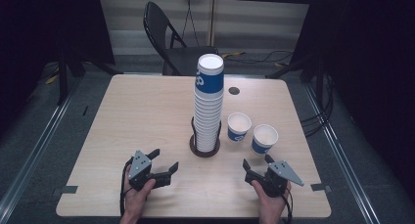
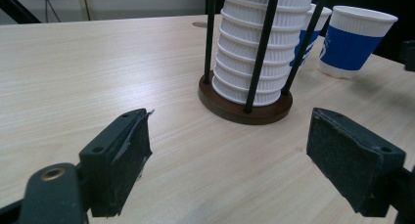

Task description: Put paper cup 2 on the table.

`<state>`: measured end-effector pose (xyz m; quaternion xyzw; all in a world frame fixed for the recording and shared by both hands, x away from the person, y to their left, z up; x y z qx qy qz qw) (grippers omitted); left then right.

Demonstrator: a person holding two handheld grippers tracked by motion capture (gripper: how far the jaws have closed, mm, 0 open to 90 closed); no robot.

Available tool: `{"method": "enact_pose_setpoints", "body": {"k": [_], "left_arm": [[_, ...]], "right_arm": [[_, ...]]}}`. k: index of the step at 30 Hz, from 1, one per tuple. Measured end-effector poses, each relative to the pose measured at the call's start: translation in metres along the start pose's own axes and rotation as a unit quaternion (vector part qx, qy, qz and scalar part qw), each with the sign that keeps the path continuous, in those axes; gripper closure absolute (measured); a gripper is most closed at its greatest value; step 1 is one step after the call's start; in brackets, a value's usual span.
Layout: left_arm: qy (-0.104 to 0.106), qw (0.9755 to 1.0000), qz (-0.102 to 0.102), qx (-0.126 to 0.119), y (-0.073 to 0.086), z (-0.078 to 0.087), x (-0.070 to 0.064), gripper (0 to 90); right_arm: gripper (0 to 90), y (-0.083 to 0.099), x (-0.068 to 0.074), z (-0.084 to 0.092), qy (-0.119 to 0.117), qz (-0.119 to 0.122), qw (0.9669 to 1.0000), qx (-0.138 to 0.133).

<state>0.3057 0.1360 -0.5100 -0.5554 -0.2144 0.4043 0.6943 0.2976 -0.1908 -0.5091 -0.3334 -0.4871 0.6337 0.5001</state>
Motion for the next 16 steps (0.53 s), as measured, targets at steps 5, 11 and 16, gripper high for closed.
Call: {"method": "enact_pose_setpoints", "body": {"k": [5, 11, 16], "left_arm": [[-0.005, 1.0, 0.002, -0.008, 0.003, 0.003, -0.005, 16.0], [-0.018, 0.9996, 0.005, -0.021, 0.003, 0.006, -0.005, 15.6], [-0.026, 0.9992, 0.0, -0.031, 0.003, 0.007, -0.006, 15.7]], "right_arm": [[18.7, -0.004, 0.027, 0.004, -0.03, 0.015, 0.999, -0.03], [18.3, -0.001, 0.052, -0.003, -0.059, 0.03, 0.9968, -0.044], [16.4, 0.002, 0.053, -0.006, -0.056, 0.039, 0.9974, -0.022]]}}
Point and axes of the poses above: each handheld gripper's, and its own axes: z roughly backward along the jaws, y roughly out of its underside, x roughly to its left, the point moved 6 cm from there along -z, roughly forward along the jaws, and after that the axes turned 3 degrees about z, right-handed, at the moved point
